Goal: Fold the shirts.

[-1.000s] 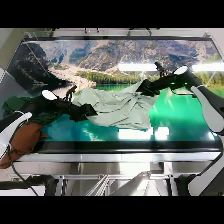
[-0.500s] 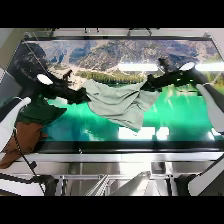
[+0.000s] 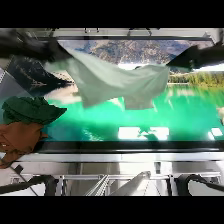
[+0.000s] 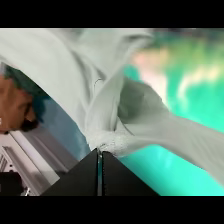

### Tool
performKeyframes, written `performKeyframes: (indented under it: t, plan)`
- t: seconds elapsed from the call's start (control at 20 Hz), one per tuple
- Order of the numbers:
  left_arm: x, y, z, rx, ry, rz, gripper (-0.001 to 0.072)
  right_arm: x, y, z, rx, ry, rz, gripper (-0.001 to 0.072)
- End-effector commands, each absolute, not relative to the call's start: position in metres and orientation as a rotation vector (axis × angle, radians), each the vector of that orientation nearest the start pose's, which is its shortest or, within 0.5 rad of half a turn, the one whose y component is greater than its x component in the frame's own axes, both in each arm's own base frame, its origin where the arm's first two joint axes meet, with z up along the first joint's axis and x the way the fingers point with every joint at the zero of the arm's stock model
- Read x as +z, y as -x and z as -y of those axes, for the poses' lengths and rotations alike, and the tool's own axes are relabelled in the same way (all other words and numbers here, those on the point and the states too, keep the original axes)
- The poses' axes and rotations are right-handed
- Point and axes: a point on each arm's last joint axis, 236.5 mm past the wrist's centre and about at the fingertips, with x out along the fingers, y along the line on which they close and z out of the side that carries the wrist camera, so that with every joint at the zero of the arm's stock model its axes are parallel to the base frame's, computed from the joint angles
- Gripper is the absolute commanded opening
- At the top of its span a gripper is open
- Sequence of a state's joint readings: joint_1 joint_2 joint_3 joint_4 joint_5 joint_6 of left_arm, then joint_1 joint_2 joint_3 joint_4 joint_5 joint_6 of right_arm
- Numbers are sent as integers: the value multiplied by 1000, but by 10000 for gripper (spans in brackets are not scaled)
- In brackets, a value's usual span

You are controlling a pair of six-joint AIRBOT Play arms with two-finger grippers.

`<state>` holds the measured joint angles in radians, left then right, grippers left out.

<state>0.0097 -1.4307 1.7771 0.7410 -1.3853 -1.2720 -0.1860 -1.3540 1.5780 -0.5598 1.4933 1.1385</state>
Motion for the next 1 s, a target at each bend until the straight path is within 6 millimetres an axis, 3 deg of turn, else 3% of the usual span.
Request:
performKeyframes:
  t: [0.0, 0.1, 0.2, 0.3, 0.4, 0.5, 0.55, 0.8, 0.85, 0.9, 0.95]
  plan:
    - [357, -380, 169, -823, 128, -550, 24, 312, -350, -142, 871, -292, -607, 13]
    - [401, -353, 169, -826, 71, -433, 25, 343, -330, -144, 851, -252, -505, 13]
    - [420, -337, 168, -825, 14, -363, 28, 364, -320, -145, 828, -233, -426, 13]
    - [411, -342, 158, -795, 25, -376, 29, 365, -320, -144, 820, -234, -422, 13]
    - [374, -358, 148, -777, 66, -480, 29, 344, -330, -142, 816, -285, -484, 13]
    - [325, -380, 145, -797, 87, -602, 29, 303, -346, -139, 804, -357, -584, 13]
    - [298, -391, 145, -809, 105, -668, 29, 274, -357, -136, 785, -408, -646, 14]
    - [132, -437, 173, -891, 243, -1048, 33, 96, -408, -94, 499, -577, -900, 14]
    - [101, -443, 176, -891, 274, -1112, 150, 67, -416, -84, 440, -586, -930, 15]
    - [78, -449, 177, -885, 306, -1166, 353, 47, -423, -77, 403, -589, -955, 60]
    - [61, -454, 172, -867, 346, -1216, 547, 33, -429, -70, 378, -598, -970, 309]
